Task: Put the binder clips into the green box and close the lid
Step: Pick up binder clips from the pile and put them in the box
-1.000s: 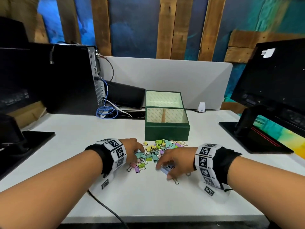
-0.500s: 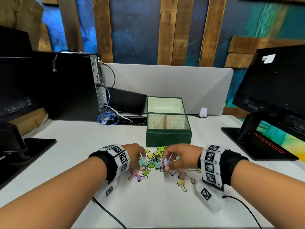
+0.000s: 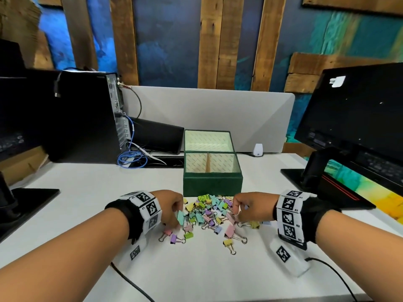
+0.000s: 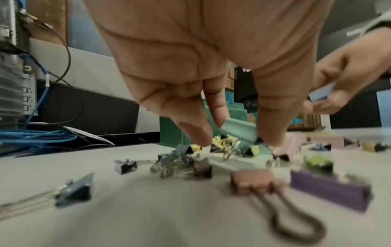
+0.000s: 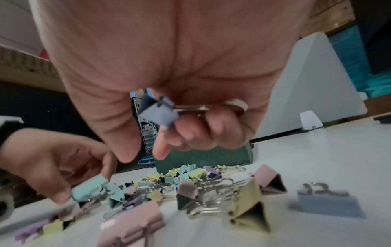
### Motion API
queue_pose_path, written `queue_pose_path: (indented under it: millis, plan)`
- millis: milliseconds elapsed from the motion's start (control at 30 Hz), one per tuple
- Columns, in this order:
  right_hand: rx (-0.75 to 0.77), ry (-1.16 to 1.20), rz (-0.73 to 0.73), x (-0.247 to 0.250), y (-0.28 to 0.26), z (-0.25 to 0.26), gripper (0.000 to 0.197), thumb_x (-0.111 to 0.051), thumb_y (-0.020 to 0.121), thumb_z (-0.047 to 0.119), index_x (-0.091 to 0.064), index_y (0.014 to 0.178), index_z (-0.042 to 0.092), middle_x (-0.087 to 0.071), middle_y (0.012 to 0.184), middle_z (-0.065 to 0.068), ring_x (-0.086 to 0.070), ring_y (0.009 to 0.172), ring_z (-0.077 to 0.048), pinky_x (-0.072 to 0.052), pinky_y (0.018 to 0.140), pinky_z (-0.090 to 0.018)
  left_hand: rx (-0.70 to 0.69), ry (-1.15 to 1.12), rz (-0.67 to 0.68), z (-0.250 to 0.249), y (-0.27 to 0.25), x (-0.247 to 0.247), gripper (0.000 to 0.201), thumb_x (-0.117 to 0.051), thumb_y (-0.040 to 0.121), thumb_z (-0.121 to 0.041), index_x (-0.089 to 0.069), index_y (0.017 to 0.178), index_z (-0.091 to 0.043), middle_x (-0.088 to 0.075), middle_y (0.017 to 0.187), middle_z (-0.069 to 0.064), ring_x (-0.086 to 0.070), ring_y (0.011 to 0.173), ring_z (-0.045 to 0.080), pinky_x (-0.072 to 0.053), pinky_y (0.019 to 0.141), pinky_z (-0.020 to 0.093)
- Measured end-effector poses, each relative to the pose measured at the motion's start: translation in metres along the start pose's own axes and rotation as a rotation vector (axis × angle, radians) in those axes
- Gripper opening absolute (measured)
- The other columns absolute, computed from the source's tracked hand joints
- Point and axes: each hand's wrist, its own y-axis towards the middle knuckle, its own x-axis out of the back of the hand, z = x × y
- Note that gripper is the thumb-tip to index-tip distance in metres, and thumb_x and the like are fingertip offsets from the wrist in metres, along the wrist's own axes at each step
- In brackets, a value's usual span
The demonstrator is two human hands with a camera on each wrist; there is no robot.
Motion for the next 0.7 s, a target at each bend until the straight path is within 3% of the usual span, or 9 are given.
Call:
queue_pose_path:
  millis: [100, 233, 300, 400, 567, 700]
  plan:
    - [-0.002, -0.075, 0.016, -0.001, -0.003, 0.001, 0.01, -0.064, 0.083, 0.032, -0.055, 0.086, 0.029, -0.054, 0.075, 0.012, -0.051, 0.063, -0.005, -0.043, 0.059, -0.019, -0.011, -0.089, -0.075, 0.0, -0.005, 0.007, 0.03, -0.073, 0.07, -0.023, -0.046, 0.08, -0.032, -0.062, 0.109, -0.005, -0.055, 0.084, 0.013, -0.046, 0.068, 0.023]
    - [0.032, -0.088, 0.039, -0.005, -0.002, 0.003, 0.012, -0.068, 0.08, 0.034, -0.056, 0.079, 0.032, -0.052, 0.07, 0.013, -0.052, 0.06, -0.006, -0.047, 0.066, -0.022, -0.031, -0.281, -0.118, 0.0, -0.009, 0.015, 0.032, -0.071, 0.068, -0.012, -0.047, 0.083, -0.027, -0.061, 0.1, -0.003, -0.054, 0.074, 0.014, -0.044, 0.06, 0.023]
    - [0.048, -0.094, 0.054, -0.006, -0.002, 0.006, 0.01, -0.068, 0.081, 0.033, -0.061, 0.087, 0.031, -0.052, 0.07, 0.013, -0.051, 0.061, -0.007, -0.046, 0.066, -0.022, -0.032, -0.369, -0.126, -0.001, -0.01, 0.018, 0.035, -0.07, 0.068, -0.007, -0.046, 0.083, -0.028, -0.058, 0.092, -0.004, -0.053, 0.061, 0.011, -0.042, 0.051, 0.02]
    - [0.072, -0.137, 0.076, -0.007, -0.003, 0.007, 0.023, -0.067, 0.083, 0.029, -0.065, 0.106, 0.025, -0.05, 0.073, 0.015, -0.052, 0.077, -0.011, -0.047, 0.075, -0.024, -0.022, -0.466, -0.169, -0.004, -0.01, 0.019, 0.033, -0.062, 0.076, 0.0, -0.043, 0.084, -0.025, -0.049, 0.081, -0.002, -0.054, 0.046, 0.006, -0.038, 0.038, 0.016]
    - [0.072, -0.14, 0.085, -0.005, -0.005, 0.004, 0.021, -0.064, 0.084, 0.023, -0.065, 0.105, 0.025, -0.059, 0.087, 0.005, -0.052, 0.061, -0.009, -0.047, 0.069, -0.025, -0.01, -0.537, -0.195, -0.002, -0.01, 0.019, 0.03, -0.05, 0.086, -0.002, -0.04, 0.081, -0.029, -0.042, 0.076, 0.002, -0.056, 0.05, 0.011, -0.038, 0.042, 0.021]
    - [0.073, -0.18, 0.103, -0.008, -0.002, 0.005, 0.028, -0.066, 0.083, 0.028, -0.063, 0.111, 0.028, -0.063, 0.097, 0.001, -0.06, 0.087, -0.019, -0.051, 0.086, -0.033, -0.005, -0.595, -0.158, -0.001, -0.01, 0.02, 0.033, -0.044, 0.088, 0.0, -0.048, 0.083, -0.032, -0.045, 0.073, 0.004, -0.053, 0.05, 0.012, -0.039, 0.041, 0.018]
